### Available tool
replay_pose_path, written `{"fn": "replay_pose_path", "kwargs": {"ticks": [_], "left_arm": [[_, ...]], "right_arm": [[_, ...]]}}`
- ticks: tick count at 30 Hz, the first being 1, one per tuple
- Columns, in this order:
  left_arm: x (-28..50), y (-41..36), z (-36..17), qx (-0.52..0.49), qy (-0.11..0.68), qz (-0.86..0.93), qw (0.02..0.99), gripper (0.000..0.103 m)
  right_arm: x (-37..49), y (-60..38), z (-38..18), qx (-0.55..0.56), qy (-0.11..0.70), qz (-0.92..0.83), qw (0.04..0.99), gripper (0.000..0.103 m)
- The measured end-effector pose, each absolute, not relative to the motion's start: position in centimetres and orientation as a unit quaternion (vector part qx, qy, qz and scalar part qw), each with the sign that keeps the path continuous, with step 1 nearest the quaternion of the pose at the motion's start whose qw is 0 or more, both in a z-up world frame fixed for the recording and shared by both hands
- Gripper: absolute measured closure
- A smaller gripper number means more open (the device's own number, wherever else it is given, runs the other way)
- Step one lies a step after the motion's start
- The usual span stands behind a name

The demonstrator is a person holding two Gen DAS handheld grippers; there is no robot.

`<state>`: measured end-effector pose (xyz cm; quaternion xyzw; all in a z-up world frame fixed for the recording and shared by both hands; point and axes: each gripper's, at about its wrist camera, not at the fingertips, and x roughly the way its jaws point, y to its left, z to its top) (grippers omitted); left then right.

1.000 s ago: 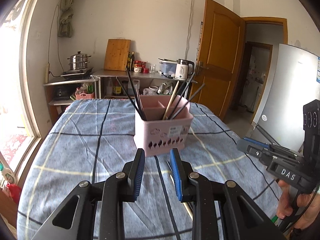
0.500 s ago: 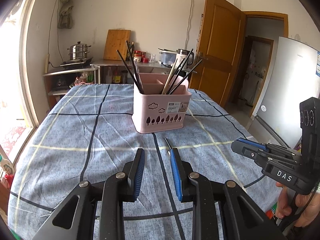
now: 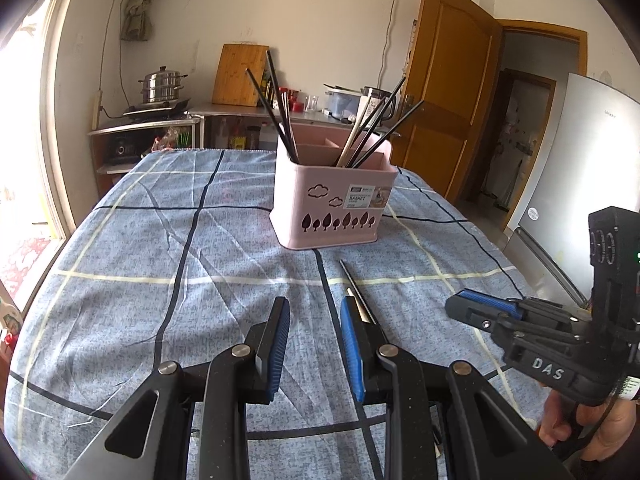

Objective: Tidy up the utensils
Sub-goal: 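Open both grippers and move them back over the remaining chopsticks, then close the right gripper on a black chopstick while the left gripper closes on a wooden chopstick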

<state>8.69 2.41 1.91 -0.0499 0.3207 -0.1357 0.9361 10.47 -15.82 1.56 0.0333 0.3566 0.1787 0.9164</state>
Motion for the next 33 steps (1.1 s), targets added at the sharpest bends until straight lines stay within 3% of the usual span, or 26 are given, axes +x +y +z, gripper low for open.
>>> {"fn": "replay_pose_path", "kwargs": {"ticks": [15, 33], "left_arm": [[10.2, 3.7, -0.3, -0.066, 0.345, -0.128, 0.927, 0.077], [12.6, -0.3, -2.3, -0.082, 0.401, -0.166, 0.897, 0.077]], "right_arm": [[14.4, -12.9, -3.8, 0.014, 0.443, 0.181, 0.878, 0.087], [12.0, -16.8, -4.0, 0.027, 0.455, 0.142, 0.879, 0.096]]}}
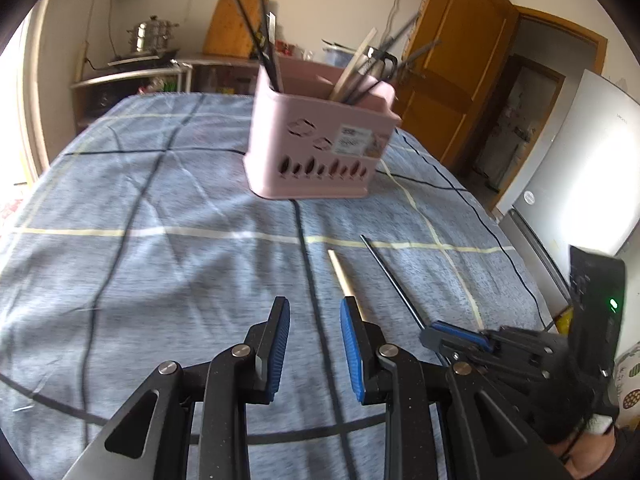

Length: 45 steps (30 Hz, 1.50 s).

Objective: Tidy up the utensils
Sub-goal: 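Close the right gripper on a black chopstick while the left gripper closes on a wooden chopstick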

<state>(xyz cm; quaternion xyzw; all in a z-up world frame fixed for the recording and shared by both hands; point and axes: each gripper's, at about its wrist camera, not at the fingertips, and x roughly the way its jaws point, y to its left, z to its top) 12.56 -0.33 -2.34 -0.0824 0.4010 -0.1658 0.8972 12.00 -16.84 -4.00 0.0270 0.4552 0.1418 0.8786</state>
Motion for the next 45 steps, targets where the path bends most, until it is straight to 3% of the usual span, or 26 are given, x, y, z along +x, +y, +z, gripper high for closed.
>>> {"fn": "replay_pose_path", "kwargs": {"ticks": [9, 13, 16, 27, 35, 45], "left_arm": [[16.2, -4.7, -5.2, -0.064, 0.446, -0.171, 0.876, 0.077], [16.2, -5.5, -5.3, -0.026, 0.44, -0.159, 0.884, 0.093], [16.0, -4.8, -5.3, -0.025, 0.443, -0.158, 0.882, 0.097], [16.8, -0.3, -5.1, -0.055, 0.461, -0.139, 0.875, 0.097], [19.1, -1.7, -4.8, -0.016, 0.472, -0.166, 0.866, 0.091], [20.3, -2.9, -4.8, 0.018, 0.473, -0.17, 0.864, 0.091]], "right_arm": [[10.8, -19.0, -3.9, 0.05, 0.457, 0.119, 0.88, 0.097], [10.7, -19.4, -3.9, 0.06, 0.458, 0.108, 0.88, 0.097], [10.6, -19.8, -3.8, 0.071, 0.461, 0.106, 0.878, 0.097], [13.4, -19.5, -2.9, 0.057, 0.459, 0.12, 0.878, 0.095], [17.1, -18.5, -2.8, 0.021, 0.46, 0.136, 0.877, 0.094], [20.5, -17.9, -3.8, 0.015, 0.482, 0.147, 0.864, 0.094]]}}
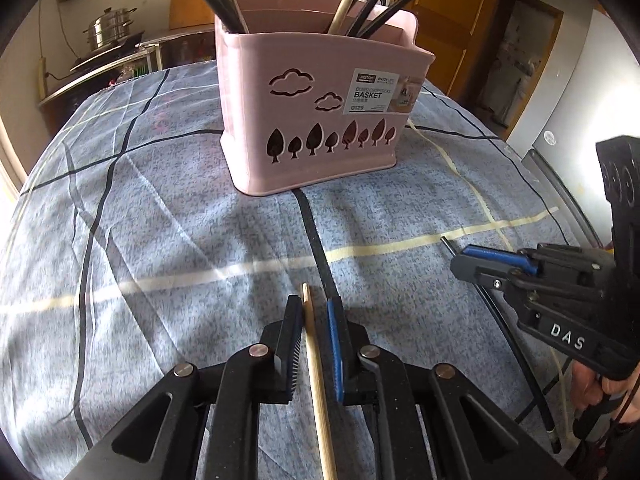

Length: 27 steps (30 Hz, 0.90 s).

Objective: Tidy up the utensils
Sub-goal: 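Close the right gripper on a black chopstick while the left gripper closes on a wooden chopstick, then lift both held chopsticks and lower them tip-first into the pink basket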

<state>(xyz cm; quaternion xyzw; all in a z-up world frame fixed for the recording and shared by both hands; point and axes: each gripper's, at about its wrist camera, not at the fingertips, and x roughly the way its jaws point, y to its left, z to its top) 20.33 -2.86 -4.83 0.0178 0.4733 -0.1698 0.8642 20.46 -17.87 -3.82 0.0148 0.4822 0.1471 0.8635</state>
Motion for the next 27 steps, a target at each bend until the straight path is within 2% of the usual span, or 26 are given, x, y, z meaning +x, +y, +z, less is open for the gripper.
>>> {"fn": "replay_pose_path", "kwargs": {"ticks": [3, 5, 11, 27], "left_arm": [[20.3, -3.5, -4.8, 0.039, 0.471, -0.165, 0.866, 0.092], [20.4, -3.5, -4.8, 0.042, 0.472, -0.161, 0.866, 0.099], [20.5, -2.5, -3.2, 0.01, 0.464, -0.167, 0.87, 0.099], [18.5, -0.2, 8.6, -0.02, 0.353, -0.185, 0.917, 0.099]], "right_arm": [[21.0, -17.7, -3.8, 0.013, 0.486, 0.152, 0.86, 0.095], [21.3, -17.7, -3.8, 0.013, 0.49, 0.154, 0.858, 0.098], [21.0, -17.9, -2.3, 0.019, 0.474, 0.16, 0.866, 0.098], [18.7, -18.9, 9.5, 0.028, 0.341, 0.162, 0.926, 0.099]]}}
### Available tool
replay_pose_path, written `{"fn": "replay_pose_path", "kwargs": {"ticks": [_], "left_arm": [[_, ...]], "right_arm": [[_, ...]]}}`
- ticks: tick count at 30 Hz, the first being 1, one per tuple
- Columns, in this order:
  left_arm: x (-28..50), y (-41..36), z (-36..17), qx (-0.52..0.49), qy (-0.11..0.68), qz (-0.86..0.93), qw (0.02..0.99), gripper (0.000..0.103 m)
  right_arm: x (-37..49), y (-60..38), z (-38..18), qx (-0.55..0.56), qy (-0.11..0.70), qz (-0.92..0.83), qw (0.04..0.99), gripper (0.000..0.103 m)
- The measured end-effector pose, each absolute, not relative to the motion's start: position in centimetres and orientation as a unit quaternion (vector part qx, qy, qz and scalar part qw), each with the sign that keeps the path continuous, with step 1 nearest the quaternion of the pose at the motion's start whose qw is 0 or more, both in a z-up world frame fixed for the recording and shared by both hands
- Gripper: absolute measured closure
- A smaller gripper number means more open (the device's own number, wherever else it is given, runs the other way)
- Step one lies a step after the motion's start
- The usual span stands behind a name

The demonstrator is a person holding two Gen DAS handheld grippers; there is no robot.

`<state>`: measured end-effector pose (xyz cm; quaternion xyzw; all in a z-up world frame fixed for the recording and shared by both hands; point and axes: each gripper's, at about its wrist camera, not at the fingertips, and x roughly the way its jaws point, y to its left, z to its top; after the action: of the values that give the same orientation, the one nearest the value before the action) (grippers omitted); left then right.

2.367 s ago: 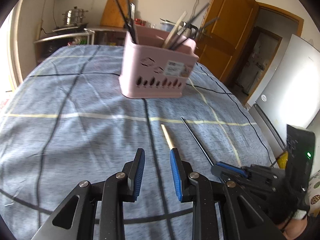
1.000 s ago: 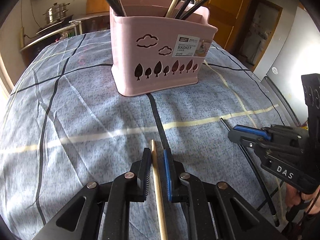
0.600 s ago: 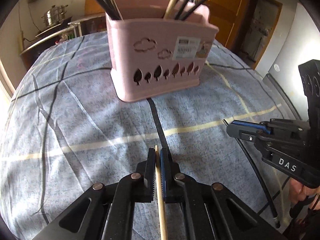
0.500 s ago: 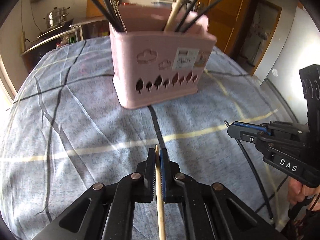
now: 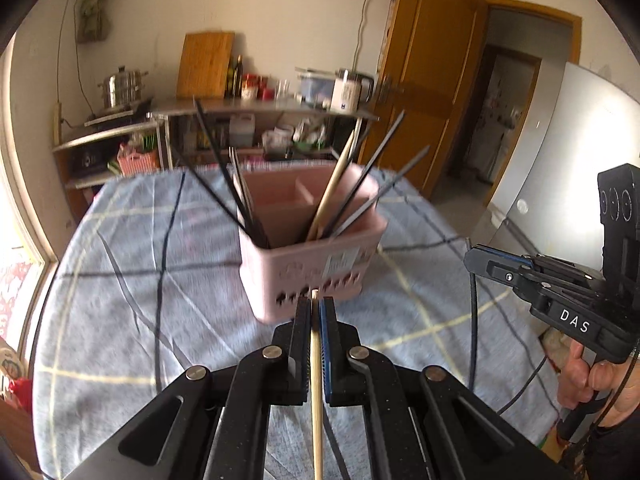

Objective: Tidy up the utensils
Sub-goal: 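Lift both held chopsticks and lower them tip-first into the pink basket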

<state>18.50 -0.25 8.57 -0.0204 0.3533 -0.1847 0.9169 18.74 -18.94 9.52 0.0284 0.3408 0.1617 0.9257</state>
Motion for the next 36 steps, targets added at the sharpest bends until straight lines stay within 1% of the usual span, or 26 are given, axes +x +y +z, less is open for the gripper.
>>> {"fn": "replay_pose_path", "kwargs": {"ticks": [4, 10, 18, 24, 30, 36], "left_arm": [[18.5, -0.1, 10.8, -0.02, 0.332, -0.185, 0.925, 0.099], [18.5, 0.2, 12.4, -0.02, 0.313, -0.184, 0.932, 0.099], [18.4, 0.1, 11.2, -0.021, 0.328, -0.179, 0.927, 0.099], [18.5, 0.2, 11.6, -0.021, 0.33, -0.18, 0.927, 0.099], [18.6, 0.8, 12.9, -0.027, 0.325, -0.182, 0.928, 0.099], [19.0, 1.0, 15.6, -0.026, 0.308, -0.184, 0.933, 0.099]], "right_arm": [[18.1, -18.9, 12.0, 0.03, 0.307, 0.159, 0.938, 0.099], [17.3, -19.7, 14.2, 0.034, 0.268, 0.157, 0.95, 0.099], [16.6, -20.0, 13.4, 0.035, 0.277, 0.156, 0.948, 0.099], [16.3, -20.0, 13.8, 0.033, 0.274, 0.158, 0.948, 0.099], [16.1, -19.9, 14.8, 0.033, 0.263, 0.162, 0.951, 0.099], [16.5, -19.3, 16.7, 0.031, 0.244, 0.171, 0.954, 0.099]]}}
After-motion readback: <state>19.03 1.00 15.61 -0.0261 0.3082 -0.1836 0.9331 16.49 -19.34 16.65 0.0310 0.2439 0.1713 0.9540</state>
